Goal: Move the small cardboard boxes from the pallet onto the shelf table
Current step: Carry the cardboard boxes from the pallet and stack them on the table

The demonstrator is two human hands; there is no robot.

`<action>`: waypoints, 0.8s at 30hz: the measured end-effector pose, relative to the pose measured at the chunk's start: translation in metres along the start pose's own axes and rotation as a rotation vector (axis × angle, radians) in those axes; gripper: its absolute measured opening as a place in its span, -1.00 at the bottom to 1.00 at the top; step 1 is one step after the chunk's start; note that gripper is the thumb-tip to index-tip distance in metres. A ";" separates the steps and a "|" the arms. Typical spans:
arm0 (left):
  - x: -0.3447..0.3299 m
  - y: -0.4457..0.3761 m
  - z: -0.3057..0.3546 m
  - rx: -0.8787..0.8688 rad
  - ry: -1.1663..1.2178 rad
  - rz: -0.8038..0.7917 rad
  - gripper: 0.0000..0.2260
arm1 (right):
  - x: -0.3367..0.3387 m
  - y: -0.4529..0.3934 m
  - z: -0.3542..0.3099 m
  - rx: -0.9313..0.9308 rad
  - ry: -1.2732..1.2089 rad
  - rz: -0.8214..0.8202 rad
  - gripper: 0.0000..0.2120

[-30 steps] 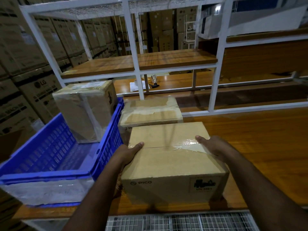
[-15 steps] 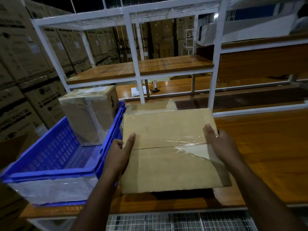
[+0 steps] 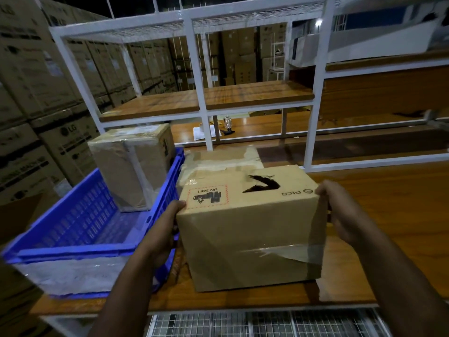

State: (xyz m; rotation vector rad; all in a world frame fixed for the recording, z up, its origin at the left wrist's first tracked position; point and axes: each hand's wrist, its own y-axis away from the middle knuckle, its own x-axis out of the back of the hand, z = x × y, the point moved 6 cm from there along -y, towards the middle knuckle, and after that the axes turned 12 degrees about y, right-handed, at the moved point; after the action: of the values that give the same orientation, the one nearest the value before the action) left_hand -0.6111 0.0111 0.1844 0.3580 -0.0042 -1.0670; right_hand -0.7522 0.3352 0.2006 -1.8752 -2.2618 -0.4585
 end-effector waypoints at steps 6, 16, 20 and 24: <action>-0.008 -0.013 0.011 0.057 -0.156 -0.096 -0.67 | -0.005 -0.014 -0.010 -0.071 0.192 -0.060 -0.76; -0.025 -0.038 0.024 0.030 -0.181 -0.179 -0.52 | -0.013 -0.033 -0.016 -0.150 0.336 -0.213 -0.62; -0.023 -0.042 0.023 0.007 -0.185 -0.175 -0.53 | -0.014 -0.035 -0.016 -0.119 0.307 -0.215 -0.68; -0.023 -0.039 0.019 -0.020 -0.164 -0.190 -0.48 | -0.017 -0.032 -0.009 -0.078 0.255 -0.175 -0.73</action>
State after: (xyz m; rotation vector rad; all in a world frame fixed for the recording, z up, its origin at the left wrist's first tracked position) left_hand -0.6594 0.0084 0.1951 0.2556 -0.1071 -1.2819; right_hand -0.7803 0.3114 0.2000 -1.5538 -2.2710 -0.7747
